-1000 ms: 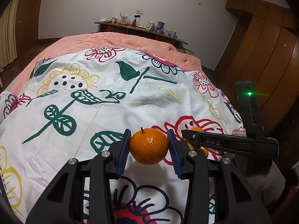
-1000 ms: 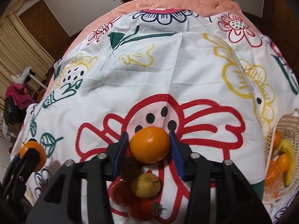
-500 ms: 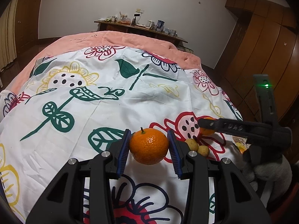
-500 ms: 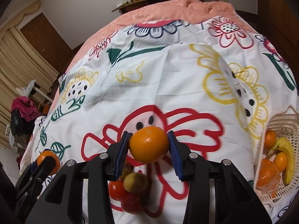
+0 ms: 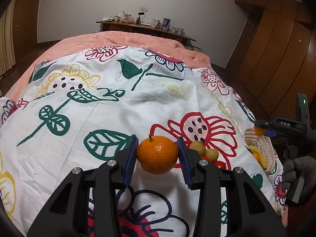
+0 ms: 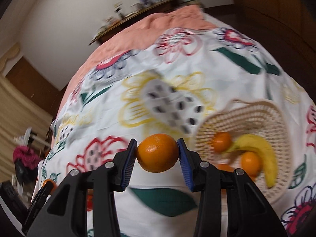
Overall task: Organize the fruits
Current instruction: 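Carry the orange into the basket and open the right tool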
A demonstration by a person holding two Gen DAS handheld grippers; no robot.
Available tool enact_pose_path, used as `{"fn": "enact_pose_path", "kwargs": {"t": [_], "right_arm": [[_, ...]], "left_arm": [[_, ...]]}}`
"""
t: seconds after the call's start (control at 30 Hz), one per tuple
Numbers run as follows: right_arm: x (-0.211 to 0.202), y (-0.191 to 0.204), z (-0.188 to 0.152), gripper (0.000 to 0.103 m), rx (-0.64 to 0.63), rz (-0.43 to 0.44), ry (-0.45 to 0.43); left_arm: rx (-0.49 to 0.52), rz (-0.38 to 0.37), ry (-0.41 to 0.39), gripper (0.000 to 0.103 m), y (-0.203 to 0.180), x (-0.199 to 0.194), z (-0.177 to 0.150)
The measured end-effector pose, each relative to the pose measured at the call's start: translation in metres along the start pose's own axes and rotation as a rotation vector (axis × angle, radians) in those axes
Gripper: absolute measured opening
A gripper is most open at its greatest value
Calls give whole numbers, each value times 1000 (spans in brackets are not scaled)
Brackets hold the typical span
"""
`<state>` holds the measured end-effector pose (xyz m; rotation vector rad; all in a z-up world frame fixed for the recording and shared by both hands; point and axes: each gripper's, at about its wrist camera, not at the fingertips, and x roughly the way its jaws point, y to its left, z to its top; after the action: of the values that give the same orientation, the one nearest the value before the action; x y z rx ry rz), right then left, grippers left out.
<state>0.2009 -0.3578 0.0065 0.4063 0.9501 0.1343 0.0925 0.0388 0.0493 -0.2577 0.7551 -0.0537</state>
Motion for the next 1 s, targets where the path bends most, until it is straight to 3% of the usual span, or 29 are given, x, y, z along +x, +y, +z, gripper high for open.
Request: {"fn": "enact_pose_path", "kwargs": {"t": [0.37,0.8,1.0], "right_arm": [[18,-97,-10,42,182,-95,25],[46,-118,5,44,203,-137,46],[40,-113,8,44,176,-145,15]], "left_arm": [[36,4,21,41,-15,3,-5],[64,10,41,41,-27,6,-9],[66,8,48,41,-28,9,-10]]}}
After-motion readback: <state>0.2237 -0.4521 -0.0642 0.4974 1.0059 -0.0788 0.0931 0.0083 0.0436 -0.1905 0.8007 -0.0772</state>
